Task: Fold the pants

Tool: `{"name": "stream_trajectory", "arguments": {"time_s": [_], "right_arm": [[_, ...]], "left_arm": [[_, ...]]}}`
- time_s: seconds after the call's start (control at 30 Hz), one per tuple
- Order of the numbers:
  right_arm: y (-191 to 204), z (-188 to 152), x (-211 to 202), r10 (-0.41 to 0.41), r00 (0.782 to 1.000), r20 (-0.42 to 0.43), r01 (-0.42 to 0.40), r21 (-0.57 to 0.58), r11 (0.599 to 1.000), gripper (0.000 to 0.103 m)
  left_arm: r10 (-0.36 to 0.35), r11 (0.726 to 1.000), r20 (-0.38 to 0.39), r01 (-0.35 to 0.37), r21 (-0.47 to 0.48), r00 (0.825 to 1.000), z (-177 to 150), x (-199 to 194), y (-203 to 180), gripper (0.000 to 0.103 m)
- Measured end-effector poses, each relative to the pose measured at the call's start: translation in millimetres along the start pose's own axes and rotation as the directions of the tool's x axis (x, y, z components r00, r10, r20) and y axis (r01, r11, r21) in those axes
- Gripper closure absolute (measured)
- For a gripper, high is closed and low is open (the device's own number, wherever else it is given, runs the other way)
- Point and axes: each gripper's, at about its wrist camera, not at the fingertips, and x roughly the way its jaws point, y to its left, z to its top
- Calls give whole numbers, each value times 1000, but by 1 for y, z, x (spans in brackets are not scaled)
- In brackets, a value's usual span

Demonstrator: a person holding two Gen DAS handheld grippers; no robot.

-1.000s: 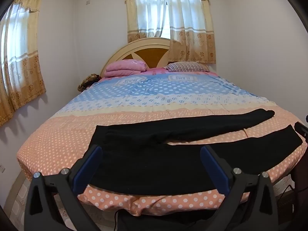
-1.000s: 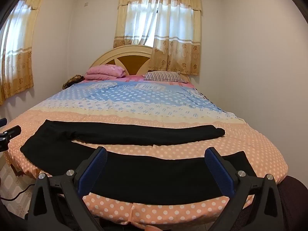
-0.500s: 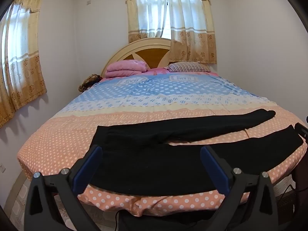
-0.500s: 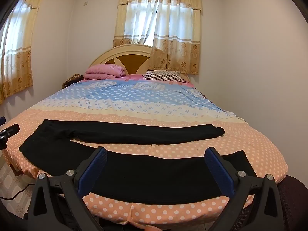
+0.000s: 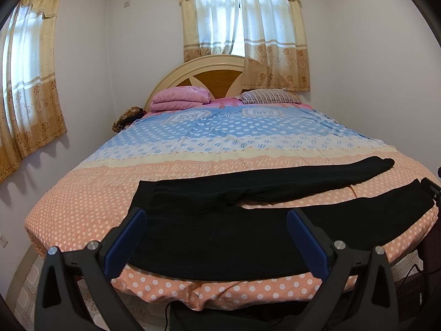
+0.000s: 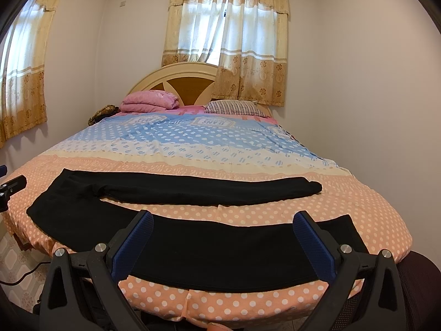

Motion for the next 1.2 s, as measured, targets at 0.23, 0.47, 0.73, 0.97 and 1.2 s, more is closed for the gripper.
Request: {"name": "stream_trajectory", "arguments": {"time_s": [0.23,0.47,0.73,0.97,1.2], "right_arm": [[0,0,0,-1,1000,-2,1,-1,1000,1],[1,-1,0,0,1000,-7,0,-6,1000,1],[3,-2,2,0,1000,-14,-1,-10,1000,1],[3,-2,3,1,1000,-21,-1,-15,1000,1],[5,-3,5,1,1000,-23,-2,-17,1000,1]], "left_arm": [[1,1000,1,-1,1,1000,0,0,0,0],[0,1000,0,0,0,1000,1,-1,6,0],[1,1000,-3,-1,-3,1000,0,1,10,0],[2,1000,-8,-2,-3,1000,-3,3,10,0],[3,1000,-9,-3,-4,1000,-4,4,11,0]]}}
